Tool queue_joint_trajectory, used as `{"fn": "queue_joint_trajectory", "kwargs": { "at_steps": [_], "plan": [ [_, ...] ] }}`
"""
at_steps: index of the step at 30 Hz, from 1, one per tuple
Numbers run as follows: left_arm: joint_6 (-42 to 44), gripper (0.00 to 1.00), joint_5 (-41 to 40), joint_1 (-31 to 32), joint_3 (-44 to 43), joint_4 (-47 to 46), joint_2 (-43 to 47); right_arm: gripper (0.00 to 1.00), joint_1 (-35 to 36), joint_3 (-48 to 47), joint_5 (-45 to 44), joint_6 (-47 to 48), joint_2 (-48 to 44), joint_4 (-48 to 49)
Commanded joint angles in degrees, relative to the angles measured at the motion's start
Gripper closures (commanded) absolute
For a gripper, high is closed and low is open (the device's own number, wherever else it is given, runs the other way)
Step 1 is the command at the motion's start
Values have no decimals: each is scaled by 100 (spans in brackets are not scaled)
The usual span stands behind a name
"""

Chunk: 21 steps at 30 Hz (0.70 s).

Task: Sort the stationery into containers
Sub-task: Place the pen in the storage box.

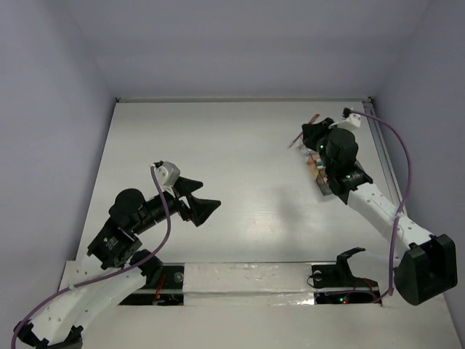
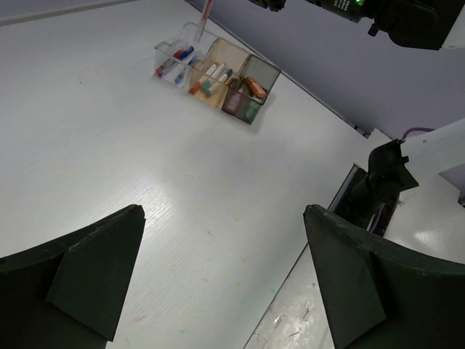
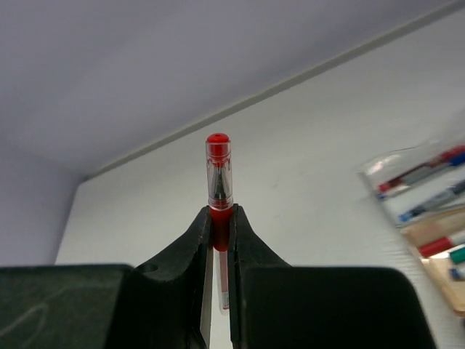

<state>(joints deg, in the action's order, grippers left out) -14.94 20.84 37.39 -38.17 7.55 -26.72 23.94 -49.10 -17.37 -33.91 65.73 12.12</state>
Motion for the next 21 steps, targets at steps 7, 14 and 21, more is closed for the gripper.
{"fn": "queue_joint_trajectory", "kwargs": {
  "at_steps": [7, 14, 21],
  "plan": [
    [-176, 1, -853, 6, 231, -79, 606, 100, -1779, -168, -627, -986, 1344, 862],
    [-150, 1, -1126, 6, 205, -8, 651, 100, -1885, -846, -918, -994, 2514, 783],
    [-150, 1, -1161, 6, 196, 1, 615, 100, -1885, -864, -1058, -1197, 2927, 941]
  ]
}}
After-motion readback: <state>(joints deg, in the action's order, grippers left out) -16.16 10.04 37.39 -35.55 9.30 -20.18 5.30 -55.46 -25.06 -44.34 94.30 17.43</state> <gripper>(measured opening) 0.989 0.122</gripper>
